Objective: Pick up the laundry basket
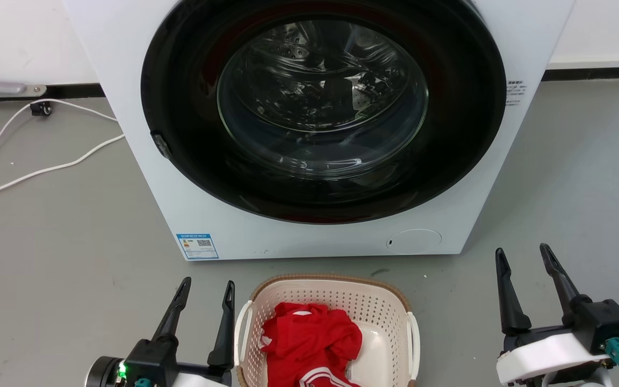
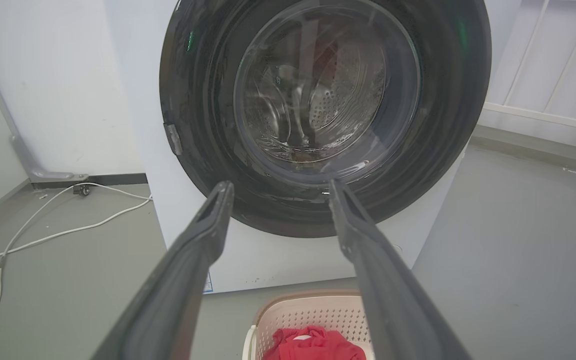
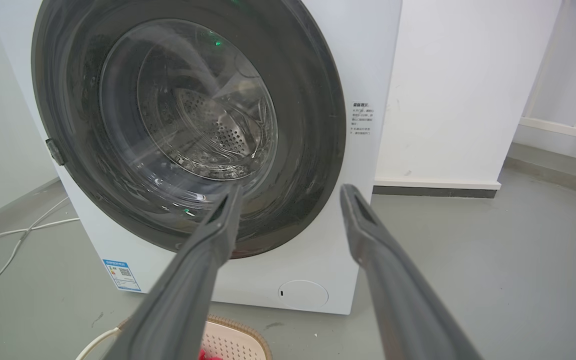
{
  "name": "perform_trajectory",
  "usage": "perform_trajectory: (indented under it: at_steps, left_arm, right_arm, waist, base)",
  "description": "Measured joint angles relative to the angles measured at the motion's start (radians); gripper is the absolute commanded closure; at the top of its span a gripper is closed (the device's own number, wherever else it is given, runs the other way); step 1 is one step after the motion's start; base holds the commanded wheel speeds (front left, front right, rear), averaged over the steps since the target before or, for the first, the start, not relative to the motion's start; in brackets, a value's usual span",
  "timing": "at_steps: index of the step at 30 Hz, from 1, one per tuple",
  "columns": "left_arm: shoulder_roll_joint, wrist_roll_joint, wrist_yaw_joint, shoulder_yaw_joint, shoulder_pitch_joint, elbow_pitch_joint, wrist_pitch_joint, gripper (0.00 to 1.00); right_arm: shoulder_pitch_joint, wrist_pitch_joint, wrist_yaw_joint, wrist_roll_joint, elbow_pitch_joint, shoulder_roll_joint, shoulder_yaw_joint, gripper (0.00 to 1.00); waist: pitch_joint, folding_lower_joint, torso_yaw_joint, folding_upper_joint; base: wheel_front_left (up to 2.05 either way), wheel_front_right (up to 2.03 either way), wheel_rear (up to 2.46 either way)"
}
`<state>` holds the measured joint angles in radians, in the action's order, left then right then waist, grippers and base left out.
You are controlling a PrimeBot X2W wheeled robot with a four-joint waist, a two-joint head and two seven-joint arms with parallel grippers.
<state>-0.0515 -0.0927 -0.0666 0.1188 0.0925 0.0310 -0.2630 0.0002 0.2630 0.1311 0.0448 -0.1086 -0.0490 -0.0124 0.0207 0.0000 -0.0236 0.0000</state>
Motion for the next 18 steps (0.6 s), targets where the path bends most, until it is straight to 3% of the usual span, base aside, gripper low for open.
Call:
perform_trajectory:
  at_steps: [9,18]
  left_arm:
    - [0.0,-0.009,-0.013,-0.003,-0.026,0.036,0.0,0.0]
    - [-0.007,0.014,-0.048,-0.03,-0.143,0.112,0.0,0.0]
  right_arm:
    - [-0.017,0.0,0.0,0.015,-0.015,0.0,0.007,0.0]
    - [-0.137,0.0,0.0,0.005,-0.079,-0.001,0.028,0.0]
  waist:
    - [0.061,0.0,0.002,0.0]
    - [0.217,0.0001,-0.007,0.0]
  base:
    - [0.0,0.0,0.0]
    - [0.0,0.0,0.0]
